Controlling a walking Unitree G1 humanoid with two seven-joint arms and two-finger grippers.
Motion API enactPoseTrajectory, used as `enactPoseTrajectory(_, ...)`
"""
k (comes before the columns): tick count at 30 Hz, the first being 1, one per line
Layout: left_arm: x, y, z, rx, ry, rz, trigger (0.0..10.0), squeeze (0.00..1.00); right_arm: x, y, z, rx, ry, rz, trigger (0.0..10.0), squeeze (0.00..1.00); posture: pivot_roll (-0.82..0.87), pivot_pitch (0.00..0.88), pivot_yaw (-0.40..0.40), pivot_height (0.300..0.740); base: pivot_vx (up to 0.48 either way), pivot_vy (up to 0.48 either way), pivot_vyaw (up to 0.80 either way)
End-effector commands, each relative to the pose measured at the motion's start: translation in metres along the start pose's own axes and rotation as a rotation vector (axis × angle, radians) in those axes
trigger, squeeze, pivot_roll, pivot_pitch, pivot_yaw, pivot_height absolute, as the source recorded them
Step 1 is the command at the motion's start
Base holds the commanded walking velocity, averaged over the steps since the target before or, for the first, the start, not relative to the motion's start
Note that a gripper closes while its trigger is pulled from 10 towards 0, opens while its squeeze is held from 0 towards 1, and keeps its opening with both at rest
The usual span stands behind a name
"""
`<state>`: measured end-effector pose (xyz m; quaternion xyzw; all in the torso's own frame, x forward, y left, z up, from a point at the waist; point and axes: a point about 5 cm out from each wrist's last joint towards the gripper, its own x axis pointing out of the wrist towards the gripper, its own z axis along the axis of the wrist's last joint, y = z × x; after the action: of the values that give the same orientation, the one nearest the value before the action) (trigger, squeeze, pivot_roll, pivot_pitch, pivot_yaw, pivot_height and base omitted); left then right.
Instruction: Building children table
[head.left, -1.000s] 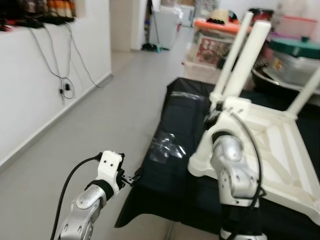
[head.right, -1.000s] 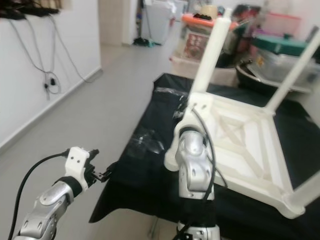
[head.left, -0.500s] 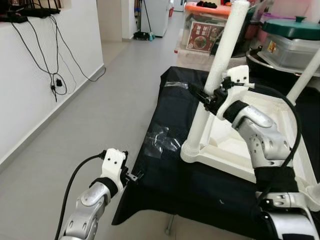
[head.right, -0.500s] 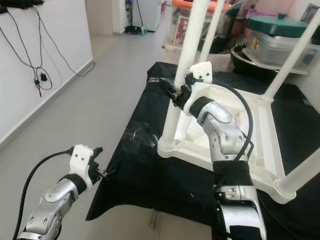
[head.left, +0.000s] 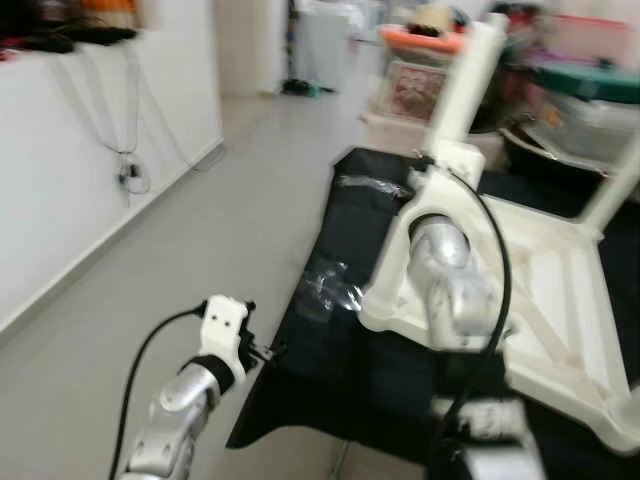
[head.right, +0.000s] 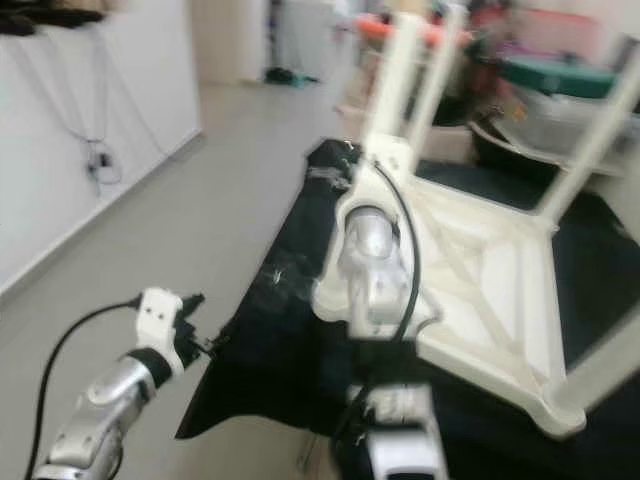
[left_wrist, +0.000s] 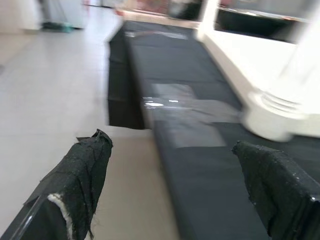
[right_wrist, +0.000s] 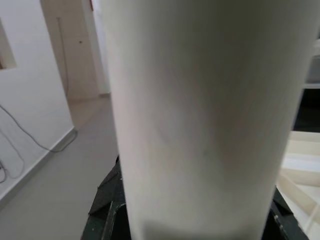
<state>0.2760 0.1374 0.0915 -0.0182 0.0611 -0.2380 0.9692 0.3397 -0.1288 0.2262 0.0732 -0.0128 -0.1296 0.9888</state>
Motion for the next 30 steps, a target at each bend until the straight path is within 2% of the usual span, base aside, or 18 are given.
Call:
enactPoseTrajectory(1, 0.001, -0.002, 0.000, -0.008, 0.006, -0.014, 10.0, 0.00, -0.010, -0.014, -0.053, -0.018, 0.237, -0.063, 10.0, 0.00, 0.01, 0.000, -0.080, 0.740, 0.000, 0.000, 0.00)
enactPoseTrajectory(3, 0.002, -0.003, -0.001, -0.008, 0.010, -0.024, 10.0, 0.00, -0.018, -0.008, -0.044, -0.040, 0.183, 0.067, 10.0, 0.03, 0.00, 0.000, -0.076, 0.740, 0.000, 0.000, 0.00)
enactPoseTrajectory(4, 0.003, -0.004, 0.000, -0.008, 0.009, -0.029, 10.0, 0.00, -0.019, -0.010, -0.037, -0.050, 0.141, 0.094, 10.0, 0.41, 0.00, 0.000, -0.076, 0.740, 0.000, 0.000, 0.00)
enactPoseTrajectory(5, 0.005, -0.005, 0.000, -0.007, 0.008, -0.031, 10.0, 0.00, -0.017, -0.015, -0.033, -0.056, 0.111, 0.124, 10.0, 1.00, 0.00, 0.000, -0.078, 0.740, 0.000, 0.000, 0.00)
enactPoseTrajectory(9, 0.007, -0.005, 0.002, -0.011, 0.001, -0.028, 10.0, 0.00, -0.006, -0.020, -0.023, -0.079, 0.076, 0.197, 10.0, 1.00, 0.01, 0.000, -0.088, 0.740, 0.000, 0.000, 0.00)
enactPoseTrajectory(10, 0.007, -0.005, 0.002, -0.014, -0.002, -0.024, 10.0, 0.00, 0.006, -0.017, -0.012, -0.065, 0.061, 0.336, 10.0, 0.67, 0.01, 0.000, -0.091, 0.740, 0.000, 0.000, 0.00)
enactPoseTrajectory(11, 0.006, -0.004, 0.002, -0.016, -0.004, -0.022, 10.0, 0.00, 0.013, -0.013, -0.003, -0.050, 0.052, 0.407, 10.0, 0.67, 0.01, 0.000, -0.091, 0.740, 0.000, 0.000, 0.00)
enactPoseTrajectory(12, 0.005, -0.003, 0.001, -0.019, -0.001, -0.018, 10.0, 0.00, 0.020, -0.010, 0.006, -0.018, 0.042, 0.506, 10.0, 0.00, 0.00, 0.000, -0.086, 0.740, 0.000, 0.000, 0.00)
enactPoseTrajectory(17, 0.003, -0.004, -0.003, -0.026, 0.009, -0.016, 10.0, 0.00, 0.026, -0.007, 0.012, 0.182, 0.024, 0.816, 10.0, 0.00, 0.00, 0.000, -0.083, 0.740, 0.000, 0.000, 0.00)
enactPoseTrajectory(21, 0.006, -0.005, 0.000, -0.020, 0.004, -0.023, 10.0, 0.00, 0.022, -0.002, 0.007, 0.193, 0.026, 0.927, 10.0, 0.00, 0.03, 0.000, -0.095, 0.740, 0.000, 0.000, 0.00)
enactPoseTrajectory(22, 0.008, -0.005, 0.002, -0.018, -0.004, -0.023, 10.0, 0.00, 0.015, 0.004, 0.000, 0.180, 0.034, 1.042, 2.5, 0.00, 0.03, 0.000, -0.099, 0.740, 0.000, 0.000, 0.00)
enactPoseTrajectory(23, 0.008, -0.005, 0.002, -0.018, -0.004, -0.023, 10.0, 0.00, 0.015, 0.004, 0.000, 0.180, 0.034, 1.042, 2.5, 0.00, 0.03, 0.000, -0.099, 0.740, 0.000, 0.000, 0.00)
enactPoseTrajectory(24, 0.006, -0.002, 0.003, -0.018, -0.004, -0.010, 10.0, 0.00, 0.014, 0.014, -0.024, 0.113, 0.108, 1.043, 0.0, 0.00, 0.03, 0.000, -0.106, 0.740, 0.000, 0.000, 0.00)
enactPoseTrajectory(25, 0.006, -0.002, 0.003, -0.018, -0.004, -0.010, 10.0, 0.00, 0.014, 0.014, -0.024, 0.113, 0.108, 1.043, 0.0, 0.00, 0.03, 0.000, -0.106, 0.740, 0.000, 0.000, 0.00)
enactPoseTrajectory(26, 0.005, -0.001, 0.002, -0.022, -0.003, -0.005, 10.0, 0.00, 0.019, 0.016, -0.031, 0.082, 0.134, 0.958, 0.0, 0.00, 0.03, 0.000, -0.106, 0.740, 0.000, 0.000, 0.00)
enactPoseTrajectory(27, 0.004, -0.002, 0.001, -0.023, -0.001, -0.003, 10.0, 0.00, 0.051, -0.010, -0.051, 0.020, 0.263, 0.367, 0.0, 0.00, 0.02, 0.000, -0.105, 0.740, 0.000, 0.000, 0.00)
enactPoseTrajectory(29, 0.003, -0.002, 0.000, -0.023, -0.001, -0.004, 10.0, 0.00, 0.056, -0.018, -0.055, 0.006, 0.297, 0.236, 0.0, 0.00, 0.02, 0.000, -0.105, 0.740, 0.000, 0.000, 0.00)
enactPoseTrajectory(30, 0.004, -0.005, 0.000, -0.025, -0.002, -0.010, 10.0, 0.00, 0.052, -0.061, -0.077, 0.020, 0.410, -0.183, 0.0, 0.00, 0.03, 0.000, -0.103, 0.740, 0.000, 0.000, 0.00)
